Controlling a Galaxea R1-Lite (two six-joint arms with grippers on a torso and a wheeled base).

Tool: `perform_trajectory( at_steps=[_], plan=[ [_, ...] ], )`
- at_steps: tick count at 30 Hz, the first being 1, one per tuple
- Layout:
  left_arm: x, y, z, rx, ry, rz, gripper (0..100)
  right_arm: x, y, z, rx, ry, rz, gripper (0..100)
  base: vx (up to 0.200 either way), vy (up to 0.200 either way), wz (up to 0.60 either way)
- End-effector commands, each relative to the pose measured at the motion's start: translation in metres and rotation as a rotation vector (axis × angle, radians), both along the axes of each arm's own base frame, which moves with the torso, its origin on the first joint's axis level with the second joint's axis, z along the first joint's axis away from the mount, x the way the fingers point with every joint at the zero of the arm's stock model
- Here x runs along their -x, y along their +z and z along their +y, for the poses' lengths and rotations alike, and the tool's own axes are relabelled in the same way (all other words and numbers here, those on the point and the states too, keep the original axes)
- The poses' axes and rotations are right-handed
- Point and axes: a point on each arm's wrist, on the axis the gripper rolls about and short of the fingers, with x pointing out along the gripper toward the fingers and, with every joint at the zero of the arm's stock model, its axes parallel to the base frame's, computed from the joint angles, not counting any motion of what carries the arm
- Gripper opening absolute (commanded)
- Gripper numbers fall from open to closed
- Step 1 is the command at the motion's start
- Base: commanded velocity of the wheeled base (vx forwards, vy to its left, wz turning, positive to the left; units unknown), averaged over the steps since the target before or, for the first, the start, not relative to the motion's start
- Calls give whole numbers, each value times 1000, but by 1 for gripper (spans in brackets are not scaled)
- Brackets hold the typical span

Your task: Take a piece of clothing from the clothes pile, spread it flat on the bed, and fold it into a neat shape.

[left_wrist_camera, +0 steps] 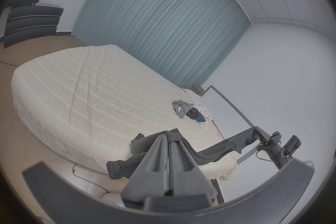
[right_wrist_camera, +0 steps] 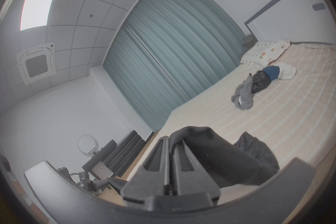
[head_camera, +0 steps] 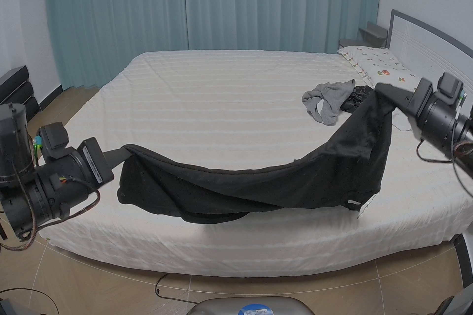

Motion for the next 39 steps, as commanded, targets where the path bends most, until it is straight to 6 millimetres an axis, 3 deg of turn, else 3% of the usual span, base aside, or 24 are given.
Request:
perform_trajectory(
  at_steps=[1, 4, 6, 8, 10, 13, 15, 18, 22, 25, 35, 39],
  plan=[
    [18, 48, 12, 44, 15, -91, 0, 34, 71, -14, -74, -6, -167, 0, 0, 0, 0],
    [21, 64, 14, 44, 15, -91, 0, 34, 98, -19, -99, -49, -219, 0, 0, 0, 0],
    [21, 70, 14, 45, 16, -94, 0, 32, 104, -21, -101, -61, -225, 0, 0, 0, 0],
    [15, 85, 17, 50, 43, -106, 0, 15, 115, -21, -84, -97, -208, 0, 0, 0, 0],
    [6, 86, 17, 42, 65, -93, 0, -2, 115, -19, -69, -118, -182, 0, 0, 0, 0],
    [-17, 82, 10, 23, 84, -56, 0, -40, 106, -17, -44, -168, -138, 0, 0, 0, 0],
    [-22, 80, 9, 19, 87, -48, 0, -48, 103, -17, -39, -178, -128, 0, 0, 0, 0],
    [-46, 69, 2, 1, 95, 1, 0, -74, 85, -12, -20, -190, -70, 0, 0, 0, 0],
    [-66, 59, -3, -12, 103, 42, 0, -89, 71, -8, -4, -192, -27, 0, 0, 0, 0],
    [-93, 48, -7, -20, 120, 65, 0, -102, 59, -3, 9, -190, 4, 0, 200, 0, 0],
    [-154, 30, -11, -17, 157, 70, 0, -136, 42, 1, 13, -209, -2, 0, 200, 0, 0],
    [-188, 6, -16, -27, 173, 112, 0, -161, 14, 6, 35, -217, 67, 0, 200, 0, 0]
  ],
)
